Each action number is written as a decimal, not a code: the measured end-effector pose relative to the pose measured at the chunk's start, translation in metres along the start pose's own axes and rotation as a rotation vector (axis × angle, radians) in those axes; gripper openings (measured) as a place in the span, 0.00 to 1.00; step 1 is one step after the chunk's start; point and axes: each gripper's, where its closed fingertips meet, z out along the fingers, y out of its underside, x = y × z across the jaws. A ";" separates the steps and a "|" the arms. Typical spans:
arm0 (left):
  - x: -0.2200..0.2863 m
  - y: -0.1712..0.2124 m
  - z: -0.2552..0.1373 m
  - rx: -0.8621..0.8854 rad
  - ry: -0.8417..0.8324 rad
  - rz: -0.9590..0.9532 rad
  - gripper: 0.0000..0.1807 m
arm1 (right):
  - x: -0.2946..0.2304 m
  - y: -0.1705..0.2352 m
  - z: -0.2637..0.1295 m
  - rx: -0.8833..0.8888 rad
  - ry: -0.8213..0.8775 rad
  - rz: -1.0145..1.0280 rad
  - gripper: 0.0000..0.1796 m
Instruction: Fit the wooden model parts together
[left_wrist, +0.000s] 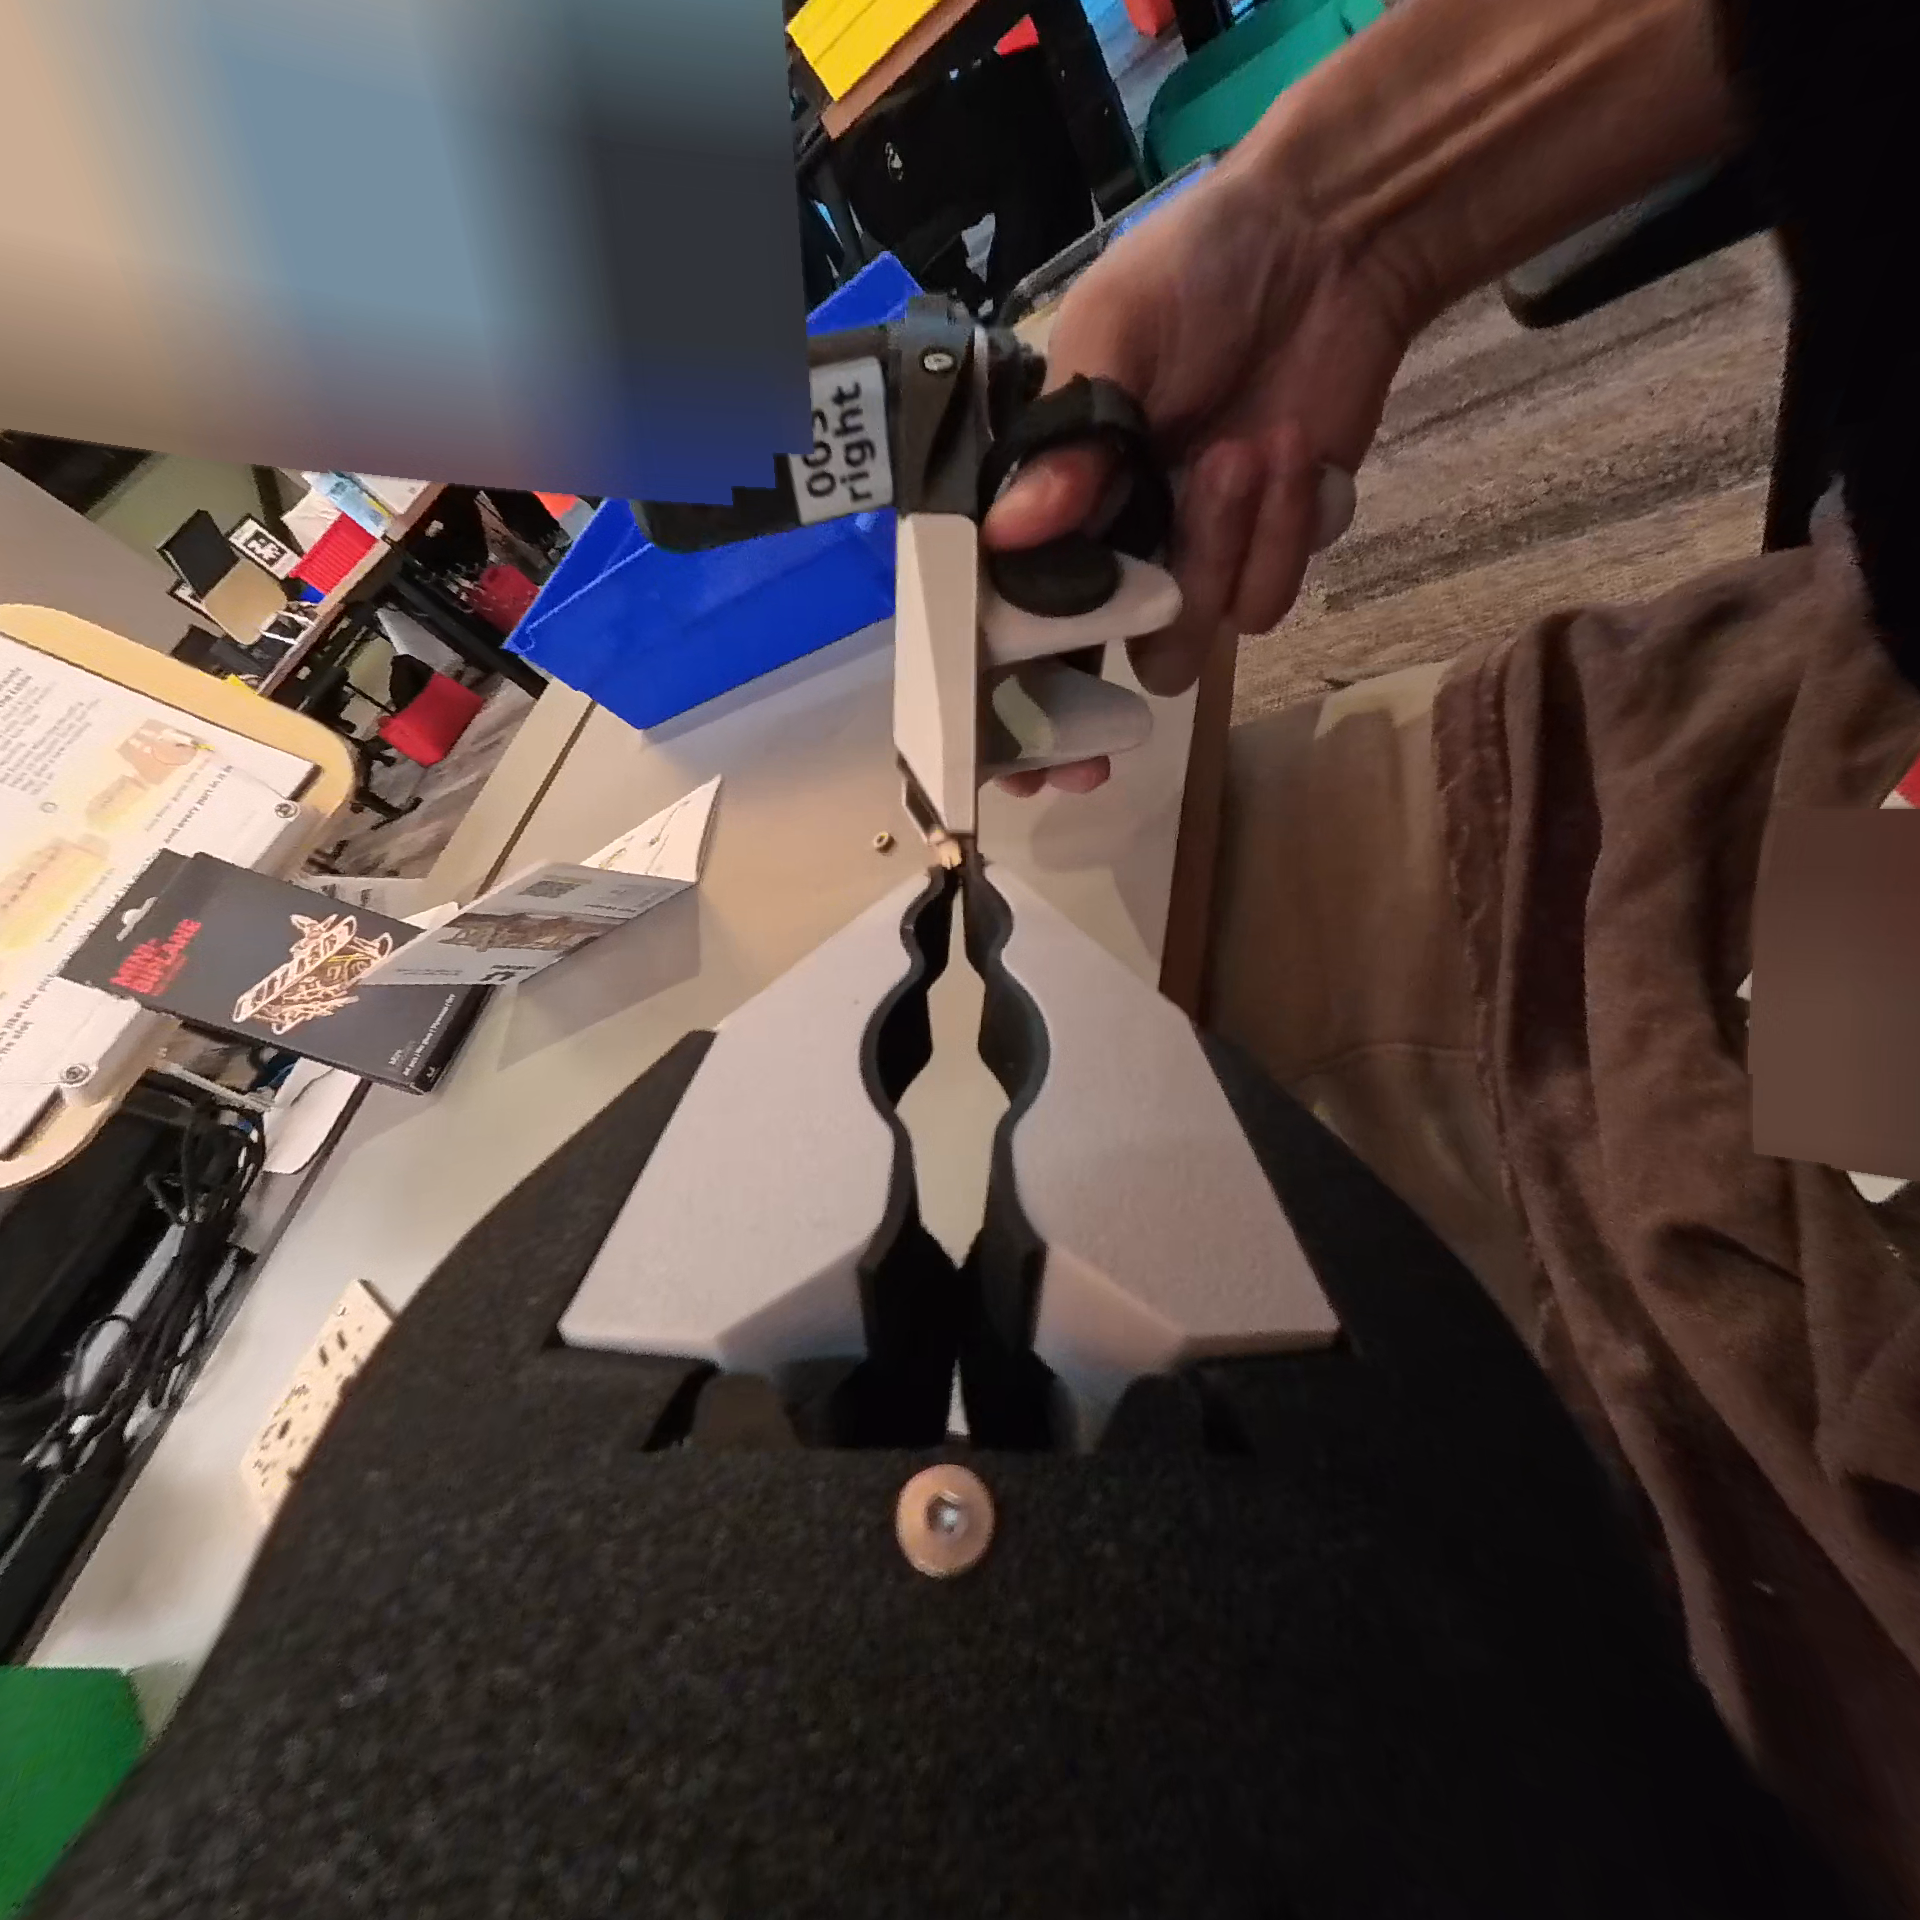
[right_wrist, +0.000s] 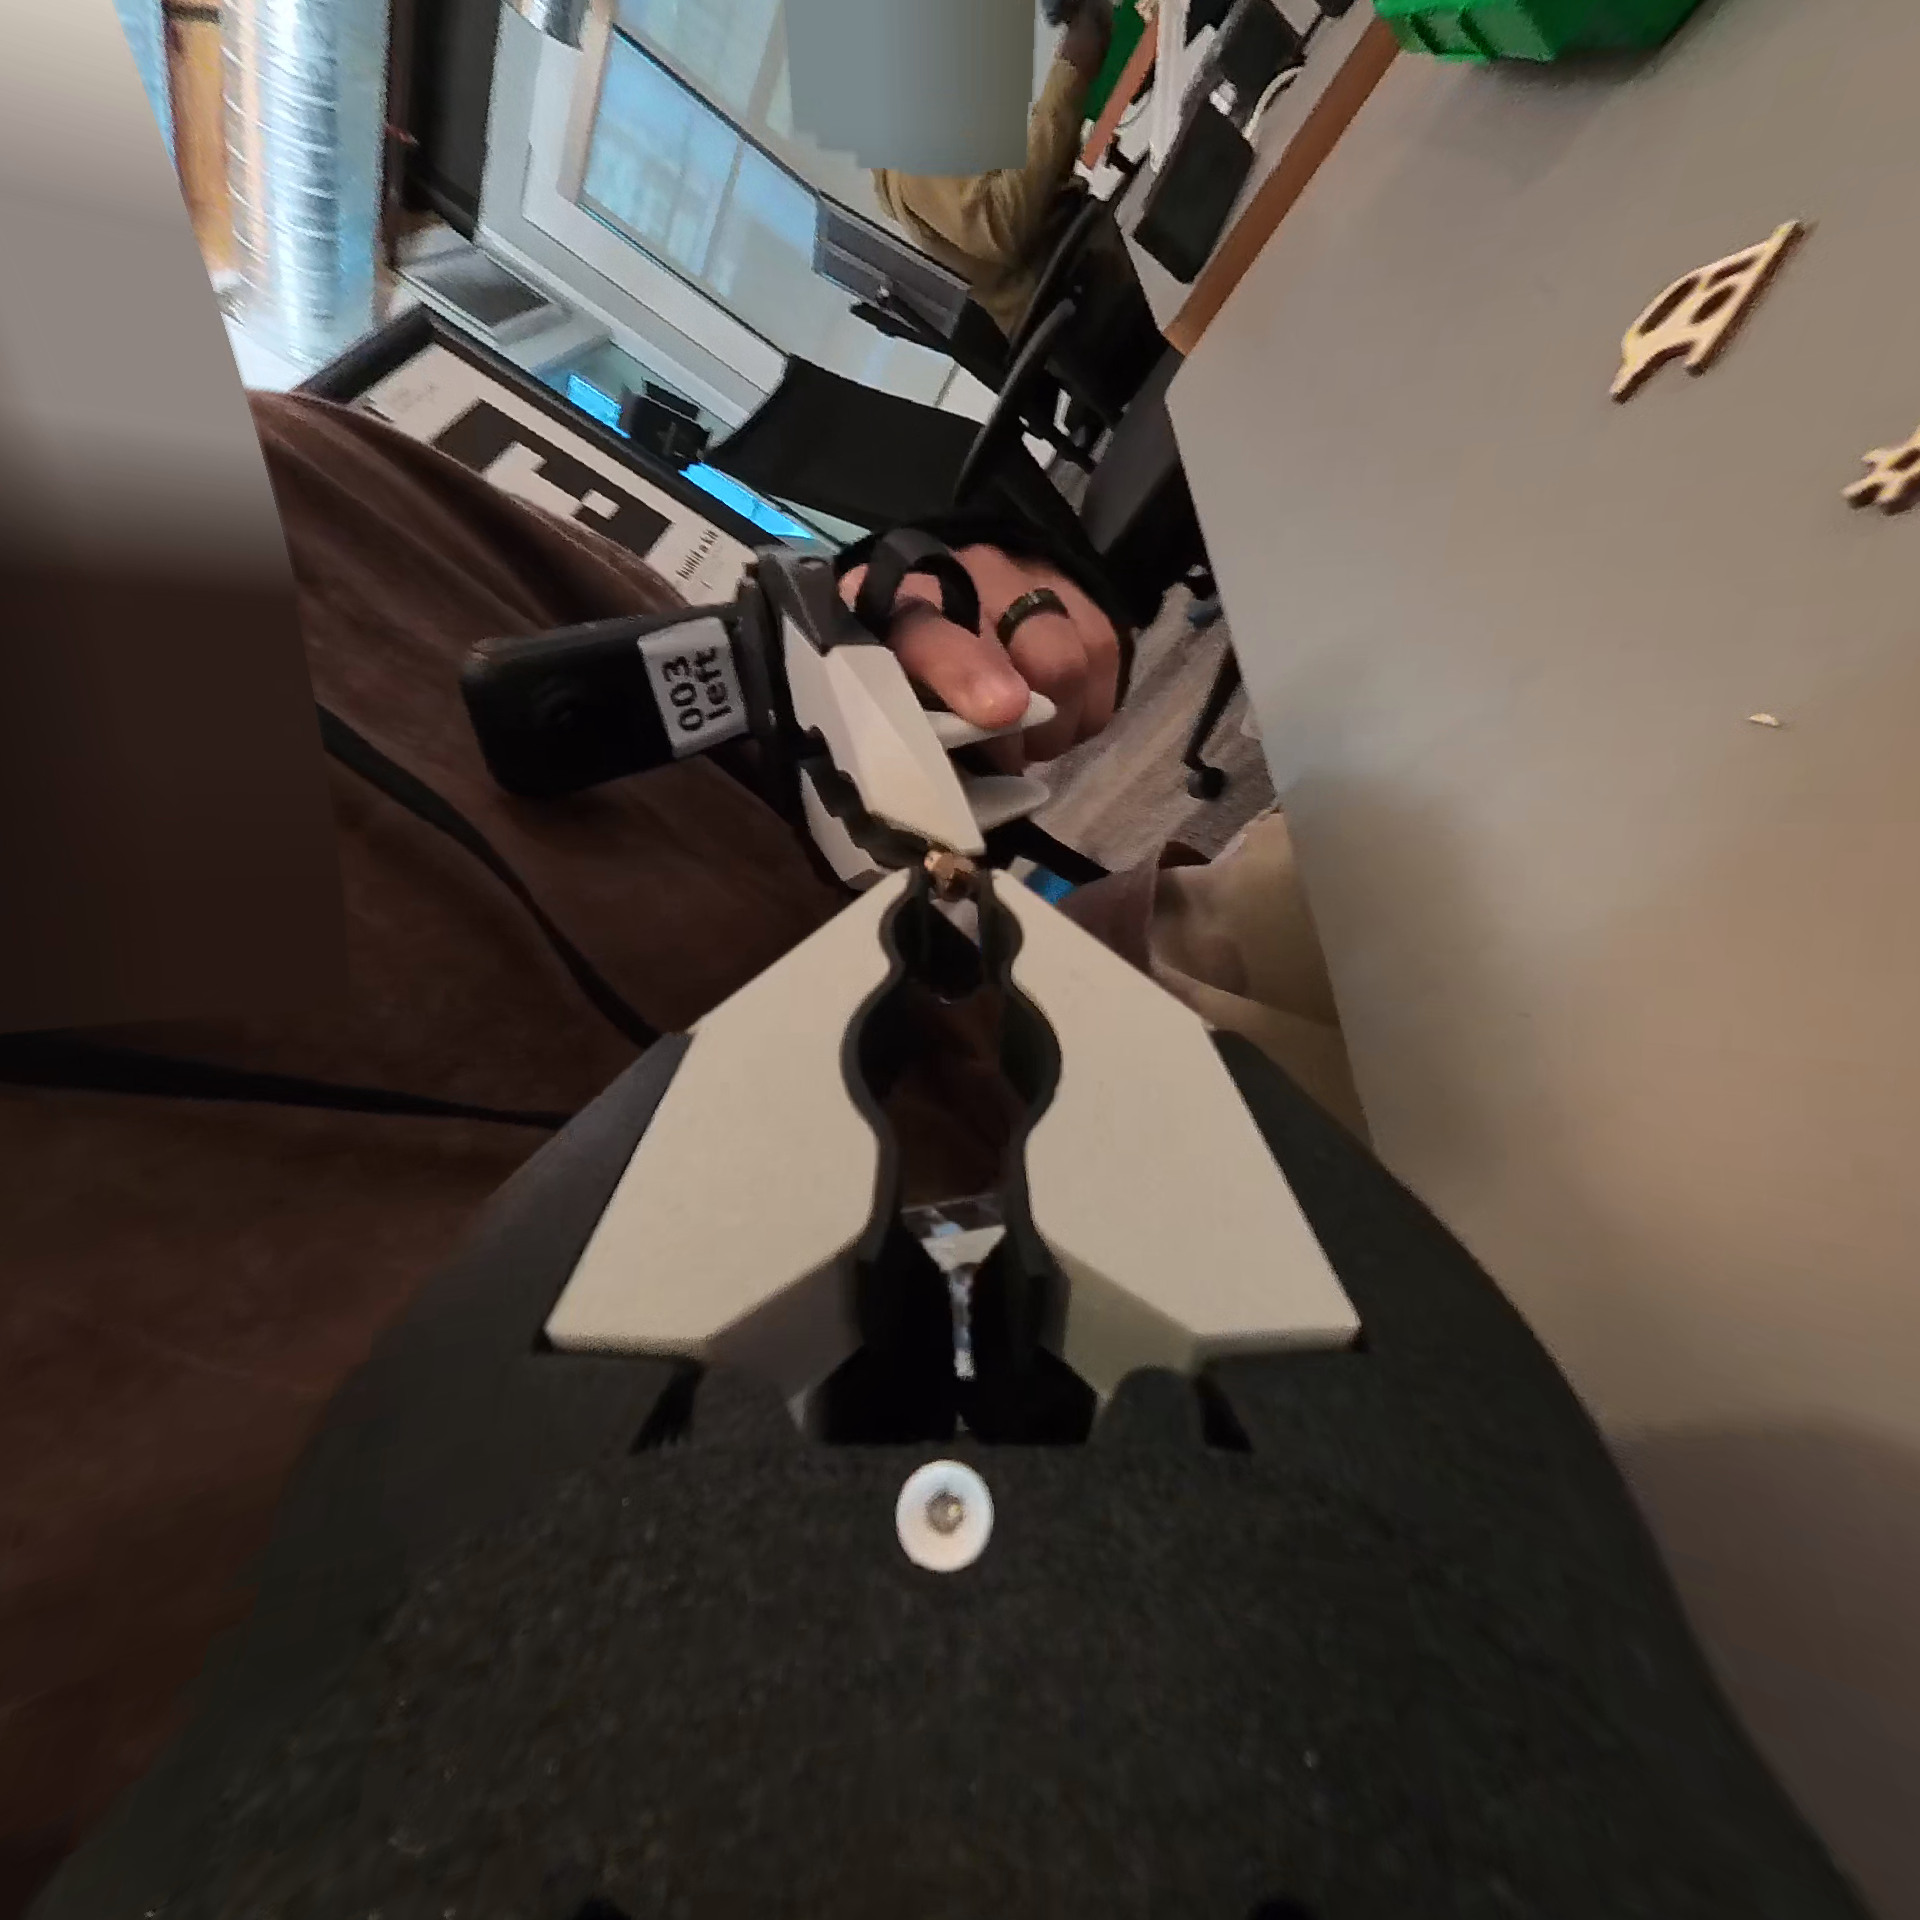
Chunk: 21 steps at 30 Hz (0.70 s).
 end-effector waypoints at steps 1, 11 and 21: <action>-0.002 -0.002 -0.001 0.012 -0.006 -0.005 0.00 | -0.003 -0.003 -0.001 0.015 -0.022 0.007 0.05; -0.005 -0.009 -0.007 0.060 -0.034 0.024 0.00 | -0.011 -0.008 0.000 0.067 -0.152 0.158 0.03; 0.028 -0.010 0.008 0.017 0.082 0.106 0.00 | -0.033 0.013 0.023 -0.048 -0.201 0.034 0.00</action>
